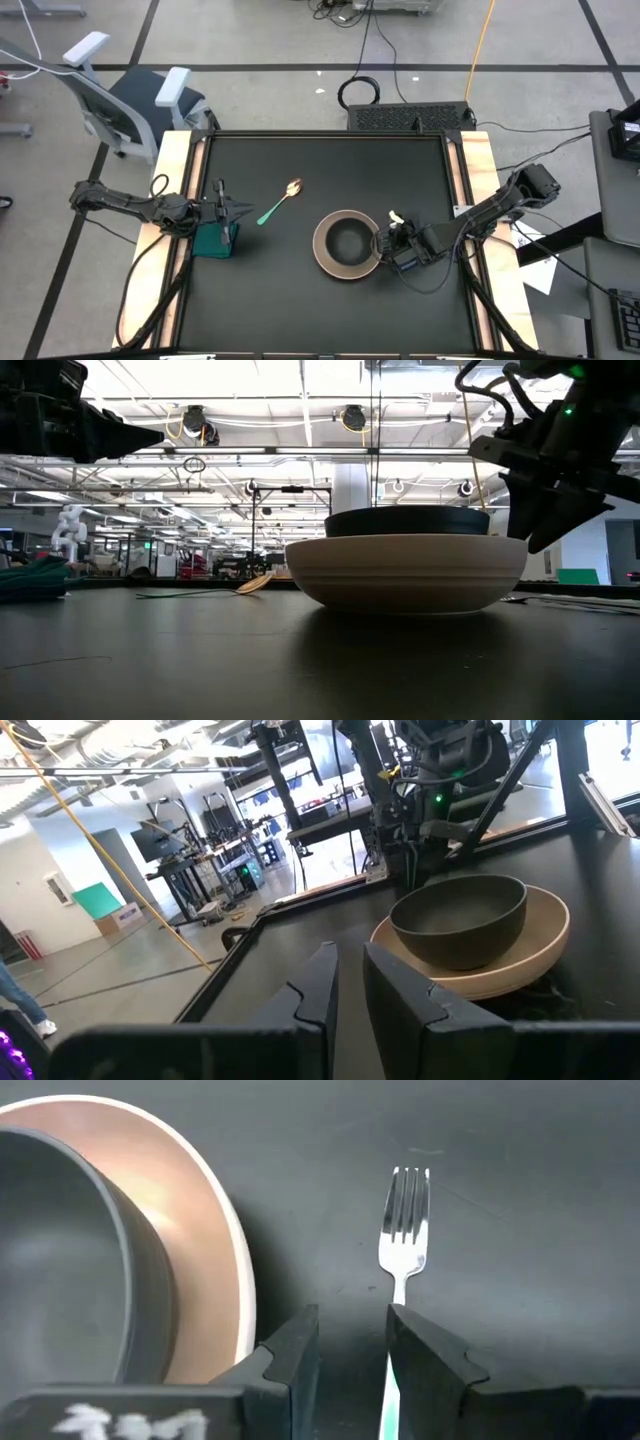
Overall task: Set table place
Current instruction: Put the blue spoon into the black bowl
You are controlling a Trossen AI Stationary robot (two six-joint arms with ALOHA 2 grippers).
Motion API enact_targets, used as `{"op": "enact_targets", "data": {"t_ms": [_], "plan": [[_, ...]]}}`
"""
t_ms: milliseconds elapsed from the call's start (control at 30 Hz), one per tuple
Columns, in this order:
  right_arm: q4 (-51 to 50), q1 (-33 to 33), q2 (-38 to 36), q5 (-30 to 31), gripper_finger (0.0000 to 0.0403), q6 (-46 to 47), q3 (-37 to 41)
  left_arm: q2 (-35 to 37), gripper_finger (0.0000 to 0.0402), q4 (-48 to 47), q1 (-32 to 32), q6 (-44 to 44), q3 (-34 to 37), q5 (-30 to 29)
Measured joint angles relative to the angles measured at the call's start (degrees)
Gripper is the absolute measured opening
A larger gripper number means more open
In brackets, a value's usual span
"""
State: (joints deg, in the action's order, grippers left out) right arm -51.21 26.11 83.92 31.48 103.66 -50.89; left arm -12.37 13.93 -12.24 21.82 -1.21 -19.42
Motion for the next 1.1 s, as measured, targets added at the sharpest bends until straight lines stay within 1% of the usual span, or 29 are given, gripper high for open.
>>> {"op": "enact_targets", "data": {"t_ms": [100,233,367,467,567,633,733,900,1100], "plan": [[0.2,0.0,0.0,0.0,0.0112,-1.0,0.0,0.0,0.0058,0.0,0.0,0.0,0.0,0.0],[0.9,0.0,-1.0,0.6,0.0112,-8.3,0.0,0.0,0.0058,-0.2,0.0,0.0,0.0,0.0],[2.7,0.3,-4.8,7.9,0.0104,-18.0,0.0,0.0,0.0058,-0.4,0.0,0.1,0.0,0.0],[6.1,0.3,-9.0,13.9,0.0076,-28.2,0.0,0.0,0.0058,-0.4,0.0,0.3,0.0,0.0],[11.5,0.3,-12.9,19.3,0.003,-41.9,0.0,0.0,0.0058,-0.4,0.0,0.4,0.0,0.0],[15.4,0.3,-15.2,21.3,0.0008,-51.6,0.0,0.0,0.0058,-0.3,0.0,0.4,0.0,0.0],[20.4,0.3,-17.9,22.5,0.0011,-63.2,0.0,0.0,0.0058,-0.2,0.0,0.5,0.0,0.0],[26.2,0.3,-20.3,22.5,0.0002,-76.8,0.7,0.0,0.0058,-0.3,0.0,0.4,0.0,0.0],[34.5,0.3,-22.8,22.1,0.0001,-92.4,4.6,0.0,0.0058,-1.7,0.0,-2.5,0.0,-0.1]]}}
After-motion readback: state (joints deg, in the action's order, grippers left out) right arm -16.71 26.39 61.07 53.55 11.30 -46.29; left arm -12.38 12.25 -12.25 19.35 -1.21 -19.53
